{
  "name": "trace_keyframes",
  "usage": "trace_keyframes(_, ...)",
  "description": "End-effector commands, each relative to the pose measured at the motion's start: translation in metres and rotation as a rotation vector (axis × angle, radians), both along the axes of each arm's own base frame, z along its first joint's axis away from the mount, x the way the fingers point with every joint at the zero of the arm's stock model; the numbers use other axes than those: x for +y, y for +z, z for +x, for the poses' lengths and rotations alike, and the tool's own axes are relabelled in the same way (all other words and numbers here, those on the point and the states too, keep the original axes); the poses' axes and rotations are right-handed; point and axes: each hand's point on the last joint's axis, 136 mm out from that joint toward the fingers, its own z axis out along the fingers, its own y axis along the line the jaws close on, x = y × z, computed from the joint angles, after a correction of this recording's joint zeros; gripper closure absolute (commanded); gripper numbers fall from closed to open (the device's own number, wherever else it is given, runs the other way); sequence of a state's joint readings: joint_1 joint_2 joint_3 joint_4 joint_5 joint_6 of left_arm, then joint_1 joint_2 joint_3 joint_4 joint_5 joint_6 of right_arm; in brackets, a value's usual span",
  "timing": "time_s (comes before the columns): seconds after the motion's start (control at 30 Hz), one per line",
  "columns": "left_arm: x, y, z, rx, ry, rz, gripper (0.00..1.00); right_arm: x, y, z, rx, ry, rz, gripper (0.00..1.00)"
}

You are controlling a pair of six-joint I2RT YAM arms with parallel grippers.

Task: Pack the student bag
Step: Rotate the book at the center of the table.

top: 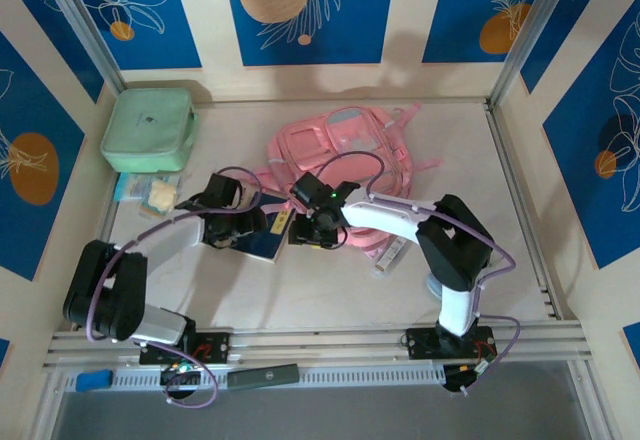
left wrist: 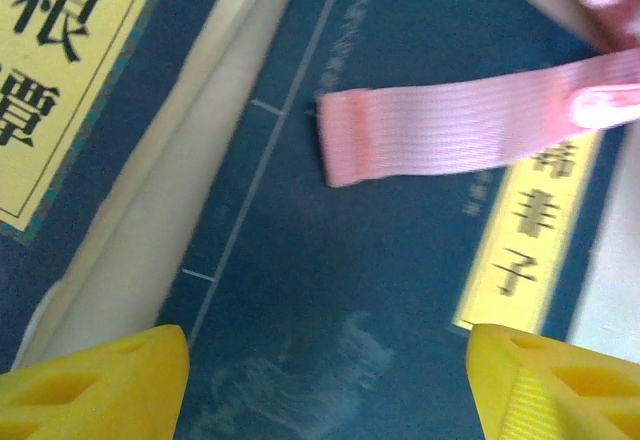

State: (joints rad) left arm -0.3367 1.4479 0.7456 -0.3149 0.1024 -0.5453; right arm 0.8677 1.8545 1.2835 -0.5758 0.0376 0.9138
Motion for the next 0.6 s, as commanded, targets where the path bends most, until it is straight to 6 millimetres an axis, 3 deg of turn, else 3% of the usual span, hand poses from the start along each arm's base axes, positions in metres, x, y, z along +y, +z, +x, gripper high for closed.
trace_keyframes(0.0, 0.004, -0.006, 0.005, 0.013, 0.02, 0.009, 0.27, 0.018, 0.004, 0.005, 0.026, -0.025, 0.059, 0.49)
trace_keyframes(0.2, -0.002, -0.018, -0.026, 0.093, 0.005, -0.045, 0.29, 0.022, -0.009, 0.016, 0.044, -0.058, 0.057, 0.5)
trace_keyframes(0.37, -0.037, -0.013, -0.062, 0.141, -0.036, -0.182, 0.34, 0.019, -0.009, 0.022, 0.046, -0.051, 0.046, 0.5)
trace_keyframes(0.43, -0.034, -0.008, -0.07, 0.129, -0.019, -0.157, 0.35, 0.02, -0.007, 0.022, 0.05, -0.041, 0.053, 0.5)
trace_keyframes(0.57, -0.014, 0.005, -0.067, 0.048, 0.045, -0.089, 0.36, 0.012, -0.012, 0.02, 0.069, -0.06, 0.01, 0.5)
